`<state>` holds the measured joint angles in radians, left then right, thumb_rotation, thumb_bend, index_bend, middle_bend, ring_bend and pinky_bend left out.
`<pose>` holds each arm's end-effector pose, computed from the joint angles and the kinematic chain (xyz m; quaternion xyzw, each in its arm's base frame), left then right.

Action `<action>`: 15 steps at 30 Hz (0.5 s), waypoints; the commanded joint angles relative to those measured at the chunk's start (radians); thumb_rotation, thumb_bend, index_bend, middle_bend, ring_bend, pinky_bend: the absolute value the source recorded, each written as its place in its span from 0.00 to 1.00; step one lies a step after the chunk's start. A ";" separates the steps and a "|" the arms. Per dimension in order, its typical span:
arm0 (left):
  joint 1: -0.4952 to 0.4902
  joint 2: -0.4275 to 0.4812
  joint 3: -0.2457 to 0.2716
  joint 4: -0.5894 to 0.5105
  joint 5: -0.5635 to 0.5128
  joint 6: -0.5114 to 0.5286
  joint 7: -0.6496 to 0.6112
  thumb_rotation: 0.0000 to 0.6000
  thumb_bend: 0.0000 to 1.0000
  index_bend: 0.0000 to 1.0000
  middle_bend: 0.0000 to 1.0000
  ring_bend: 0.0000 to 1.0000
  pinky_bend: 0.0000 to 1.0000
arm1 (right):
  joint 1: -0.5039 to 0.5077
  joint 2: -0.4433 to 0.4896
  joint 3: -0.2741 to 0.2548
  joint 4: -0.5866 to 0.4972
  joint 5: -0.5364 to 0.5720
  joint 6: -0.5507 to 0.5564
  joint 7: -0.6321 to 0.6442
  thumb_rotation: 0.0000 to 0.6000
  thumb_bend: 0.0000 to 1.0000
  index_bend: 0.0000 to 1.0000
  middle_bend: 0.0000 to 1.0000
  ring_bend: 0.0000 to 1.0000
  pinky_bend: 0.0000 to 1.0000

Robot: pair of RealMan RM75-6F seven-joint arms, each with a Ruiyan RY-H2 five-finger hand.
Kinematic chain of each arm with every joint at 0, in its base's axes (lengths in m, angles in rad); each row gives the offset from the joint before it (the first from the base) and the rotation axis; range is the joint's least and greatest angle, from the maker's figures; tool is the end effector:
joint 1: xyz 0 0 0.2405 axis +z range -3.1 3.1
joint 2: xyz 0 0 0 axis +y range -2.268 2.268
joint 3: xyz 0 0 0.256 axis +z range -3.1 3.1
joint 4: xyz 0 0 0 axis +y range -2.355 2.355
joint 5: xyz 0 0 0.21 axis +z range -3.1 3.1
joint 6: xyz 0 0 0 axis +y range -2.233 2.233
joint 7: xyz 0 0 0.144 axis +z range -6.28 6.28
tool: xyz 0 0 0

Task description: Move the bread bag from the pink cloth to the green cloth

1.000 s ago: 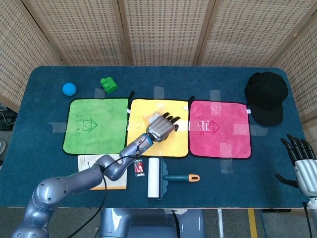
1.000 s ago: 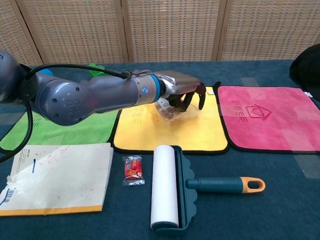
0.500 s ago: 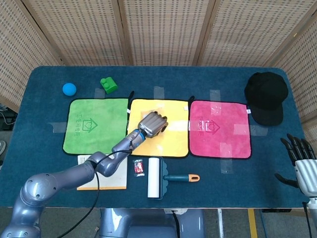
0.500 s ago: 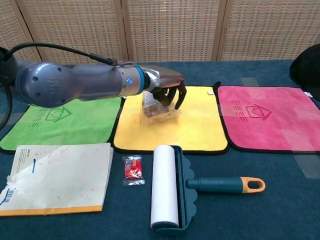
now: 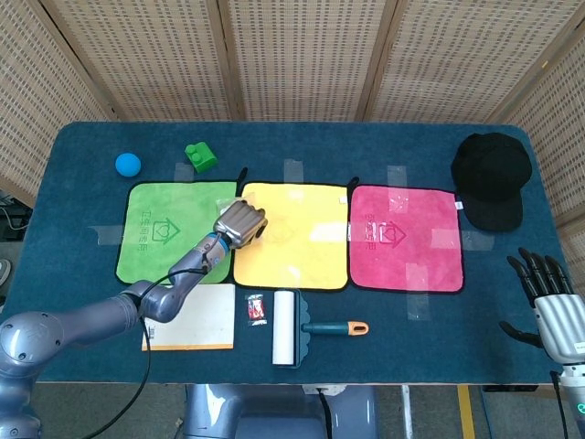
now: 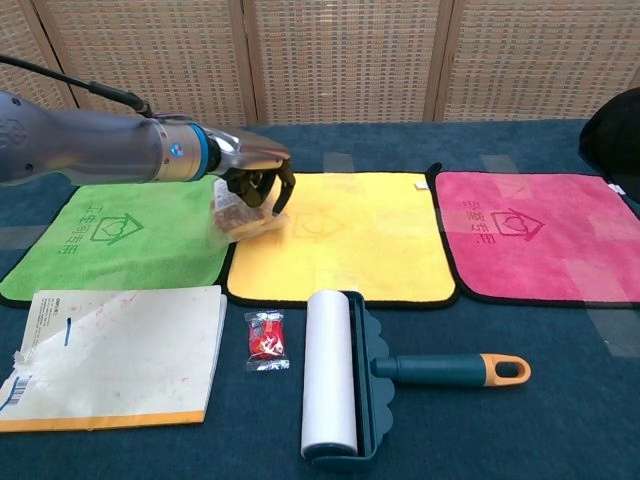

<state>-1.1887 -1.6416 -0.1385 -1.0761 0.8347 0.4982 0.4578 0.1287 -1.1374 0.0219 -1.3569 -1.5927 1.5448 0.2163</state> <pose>-0.0808 0.4380 -0.0557 -0.8526 -0.2831 -0.2200 0.3803 -0.3354 -0.1931 0.1785 0.6249 -0.3413 0.4190 0.5634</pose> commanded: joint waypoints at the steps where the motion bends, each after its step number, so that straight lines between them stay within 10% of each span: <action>1: -0.002 0.036 0.033 -0.032 -0.041 0.013 0.034 1.00 1.00 0.53 0.29 0.34 0.25 | 0.000 0.000 0.001 -0.003 -0.002 -0.001 -0.004 1.00 0.00 0.04 0.00 0.00 0.00; 15: -0.003 0.137 0.149 -0.131 -0.177 0.075 0.117 1.00 1.00 0.53 0.29 0.34 0.25 | -0.004 0.003 0.006 -0.013 -0.013 0.002 -0.008 1.00 0.00 0.04 0.00 0.00 0.00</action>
<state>-1.1934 -1.5104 0.0062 -1.2004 0.6623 0.5674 0.5730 0.1250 -1.1347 0.0276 -1.3700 -1.6054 1.5465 0.2082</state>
